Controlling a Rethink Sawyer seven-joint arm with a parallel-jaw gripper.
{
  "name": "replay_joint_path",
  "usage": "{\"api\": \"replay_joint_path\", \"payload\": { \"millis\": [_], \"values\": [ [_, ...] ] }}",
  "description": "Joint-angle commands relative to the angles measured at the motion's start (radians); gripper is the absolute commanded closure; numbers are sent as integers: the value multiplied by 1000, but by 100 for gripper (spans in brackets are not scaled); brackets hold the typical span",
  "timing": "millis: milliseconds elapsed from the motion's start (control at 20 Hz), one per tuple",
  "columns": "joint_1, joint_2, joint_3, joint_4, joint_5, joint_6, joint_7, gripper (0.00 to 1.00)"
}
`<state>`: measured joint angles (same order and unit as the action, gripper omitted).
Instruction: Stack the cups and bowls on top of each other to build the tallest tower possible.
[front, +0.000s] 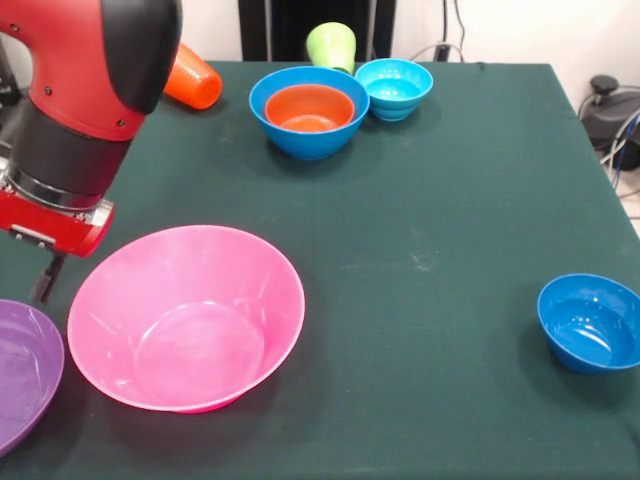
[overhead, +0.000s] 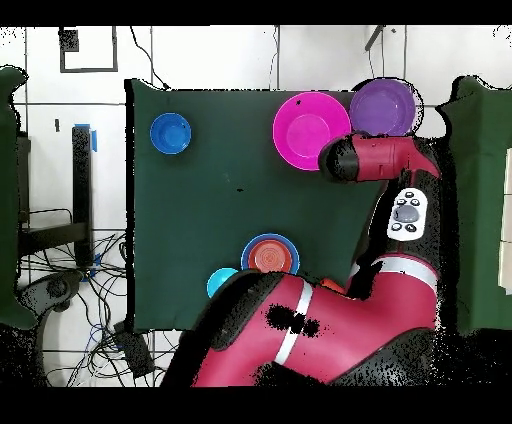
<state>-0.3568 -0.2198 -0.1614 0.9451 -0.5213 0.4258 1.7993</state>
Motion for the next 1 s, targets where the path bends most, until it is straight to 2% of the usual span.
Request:
{"api": "replay_joint_path", "payload": {
  "millis": [50, 350, 700, 850, 950, 1000],
  "values": [
    [26, 10, -12, 69, -1, -48, 165, 0],
    [32, 13, -11, 70, 17, -39, 171, 0],
    [-4, 16, 46, 58, 50, -21, 107, 0],
    [-41, 30, 110, 52, 89, 29, 44, 0],
    [-51, 36, 138, 62, 97, 23, 19, 0],
    [-70, 34, 177, 74, 99, 28, -33, 0]
  ]
}}
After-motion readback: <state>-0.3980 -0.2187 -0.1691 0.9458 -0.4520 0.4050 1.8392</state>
